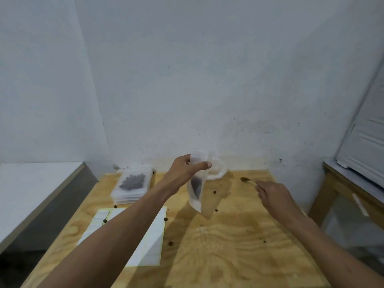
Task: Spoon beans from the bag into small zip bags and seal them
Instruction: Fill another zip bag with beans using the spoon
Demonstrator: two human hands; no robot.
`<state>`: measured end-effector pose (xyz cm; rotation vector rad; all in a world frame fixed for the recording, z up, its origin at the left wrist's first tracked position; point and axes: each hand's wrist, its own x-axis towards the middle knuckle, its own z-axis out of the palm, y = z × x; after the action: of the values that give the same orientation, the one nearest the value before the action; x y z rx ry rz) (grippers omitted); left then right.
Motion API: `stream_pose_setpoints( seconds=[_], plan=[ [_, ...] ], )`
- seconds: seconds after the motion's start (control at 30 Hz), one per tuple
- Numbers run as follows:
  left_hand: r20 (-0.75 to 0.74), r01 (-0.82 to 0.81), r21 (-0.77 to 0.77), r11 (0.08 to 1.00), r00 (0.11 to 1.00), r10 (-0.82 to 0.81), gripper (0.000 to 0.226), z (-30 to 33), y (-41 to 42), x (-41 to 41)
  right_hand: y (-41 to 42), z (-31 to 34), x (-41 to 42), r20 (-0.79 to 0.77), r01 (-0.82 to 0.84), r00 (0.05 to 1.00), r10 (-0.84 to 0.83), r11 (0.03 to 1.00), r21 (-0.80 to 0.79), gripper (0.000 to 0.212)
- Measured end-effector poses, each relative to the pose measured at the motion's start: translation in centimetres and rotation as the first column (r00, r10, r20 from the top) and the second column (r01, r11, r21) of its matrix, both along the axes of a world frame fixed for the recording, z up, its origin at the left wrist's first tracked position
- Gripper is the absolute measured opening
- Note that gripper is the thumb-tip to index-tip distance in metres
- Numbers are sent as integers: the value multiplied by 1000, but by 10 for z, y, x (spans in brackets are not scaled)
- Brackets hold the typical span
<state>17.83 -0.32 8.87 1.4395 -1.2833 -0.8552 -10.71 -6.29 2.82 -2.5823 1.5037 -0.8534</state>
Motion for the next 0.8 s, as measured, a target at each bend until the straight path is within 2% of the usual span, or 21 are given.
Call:
stream_pose_setpoints(
  seconds=[0.17, 0.23, 0.4, 0.57, 0.67, 0.73, 0.8],
  plan=[
    [7, 42, 7, 999, 999, -43, 28, 1, 1, -8, 8, -27, -4, -254, -25, 966, 35, 999, 46, 37],
    [12, 49, 6, 999, 999, -49, 22, -2, -2, -9, 13, -34, -6, -310, -39, 949, 54, 998, 52, 42],
    [16, 42, 13, 999, 999, -42, 21, -2, -1, -15, 16, -45, -13, -394, -86, 918, 41, 991, -98, 40],
    [29, 55, 26, 998, 998, -55, 17, 2, 2, -21, 19, -39, -16, -351, -101, 931, 103, 995, 26, 42],
    [11, 48, 9, 999, 999, -48, 27, 5, 3, -23, 24, -27, -15, -332, -58, 938, 97, 990, 127, 43],
    [3, 36, 3, 999, 999, -36, 31, 5, 3, -23, 31, -15, -6, -202, -48, 976, 80, 986, 157, 46],
    [-22, 20, -10, 1000, 1000, -20, 38, 8, 2, -26, 40, 2, 12, 44, -104, 994, 98, 975, 196, 58]
  ],
)
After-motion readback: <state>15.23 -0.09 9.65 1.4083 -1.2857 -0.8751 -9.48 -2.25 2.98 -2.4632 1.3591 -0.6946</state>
